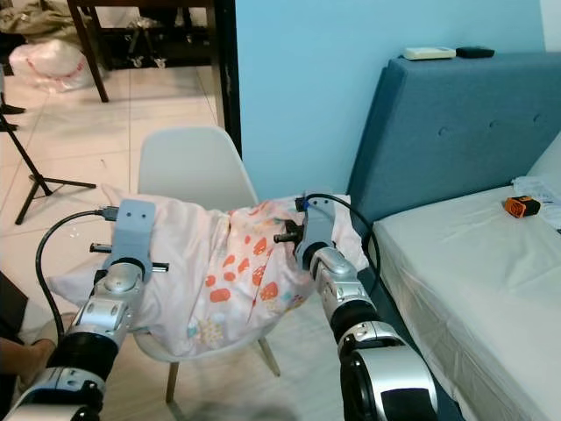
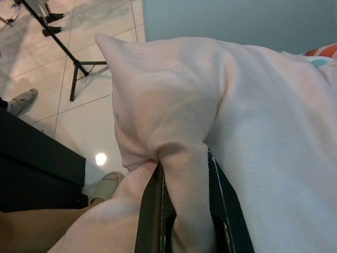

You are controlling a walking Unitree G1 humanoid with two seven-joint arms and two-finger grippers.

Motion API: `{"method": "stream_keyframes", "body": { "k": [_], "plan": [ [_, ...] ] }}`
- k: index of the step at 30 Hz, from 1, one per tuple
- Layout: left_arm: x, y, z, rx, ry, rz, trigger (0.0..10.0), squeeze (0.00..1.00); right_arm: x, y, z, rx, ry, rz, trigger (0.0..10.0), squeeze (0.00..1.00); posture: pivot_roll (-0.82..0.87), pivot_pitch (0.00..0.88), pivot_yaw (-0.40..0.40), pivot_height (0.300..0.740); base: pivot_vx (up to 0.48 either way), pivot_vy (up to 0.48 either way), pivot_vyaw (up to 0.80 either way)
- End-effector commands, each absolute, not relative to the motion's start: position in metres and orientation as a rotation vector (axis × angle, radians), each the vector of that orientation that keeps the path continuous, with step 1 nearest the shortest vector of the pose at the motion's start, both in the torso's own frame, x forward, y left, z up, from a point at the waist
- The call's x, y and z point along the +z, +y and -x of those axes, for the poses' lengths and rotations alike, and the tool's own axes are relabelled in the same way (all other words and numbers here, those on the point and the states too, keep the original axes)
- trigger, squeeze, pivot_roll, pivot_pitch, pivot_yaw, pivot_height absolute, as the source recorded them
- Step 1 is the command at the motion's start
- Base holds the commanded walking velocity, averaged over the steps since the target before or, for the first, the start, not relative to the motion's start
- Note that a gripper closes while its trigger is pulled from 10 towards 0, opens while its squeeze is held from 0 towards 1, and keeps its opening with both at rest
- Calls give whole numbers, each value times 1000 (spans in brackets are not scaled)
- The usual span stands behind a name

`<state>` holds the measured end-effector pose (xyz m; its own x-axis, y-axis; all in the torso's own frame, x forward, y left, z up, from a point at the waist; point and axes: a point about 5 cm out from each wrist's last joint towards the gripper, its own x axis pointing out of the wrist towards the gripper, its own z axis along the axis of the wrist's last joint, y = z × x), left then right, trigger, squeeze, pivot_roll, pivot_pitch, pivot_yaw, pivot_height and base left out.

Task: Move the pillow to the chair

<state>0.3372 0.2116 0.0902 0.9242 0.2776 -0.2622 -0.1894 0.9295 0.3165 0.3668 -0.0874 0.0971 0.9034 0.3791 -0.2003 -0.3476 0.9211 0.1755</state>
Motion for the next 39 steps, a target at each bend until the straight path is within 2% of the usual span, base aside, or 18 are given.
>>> {"method": "stream_keyframes", "body": {
  "k": [1,14,32,34,35,37,38,39],
  "plan": [
    [96,202,-339,209,279,-291,10000,0,104,-82,-369,404,198,-126,10000,0,61,20,-80,712,0,0,0],
    [78,197,-322,193,331,-283,10000,0,92,-89,-361,359,200,-104,10000,0,51,74,-69,712,0,0,0],
    [60,185,-306,171,372,-262,10000,0,91,-92,-358,355,172,-115,10000,0,41,7,-63,712,0,0,0],
    [61,187,-306,176,370,-265,10000,0,90,-92,-358,358,178,-126,10000,0,41,7,-64,712,0,0,0],
    [65,200,-311,223,359,-286,10000,0,91,-90,-359,362,187,-123,10000,0,39,5,-68,712,0,0,0],
    [65,200,-311,223,359,-286,10000,0,91,-90,-359,362,187,-123,10000,0,39,5,-68,712,0,0,0],
    [76,217,-320,286,332,-301,10000,0,99,-84,-364,382,175,-106,10000,0,47,8,-71,712,0,0,0],
    [76,217,-320,286,332,-301,10000,0,99,-84,-364,382,175,-106,10000,0,47,8,-71,712,0,0,0]
  ]
}}
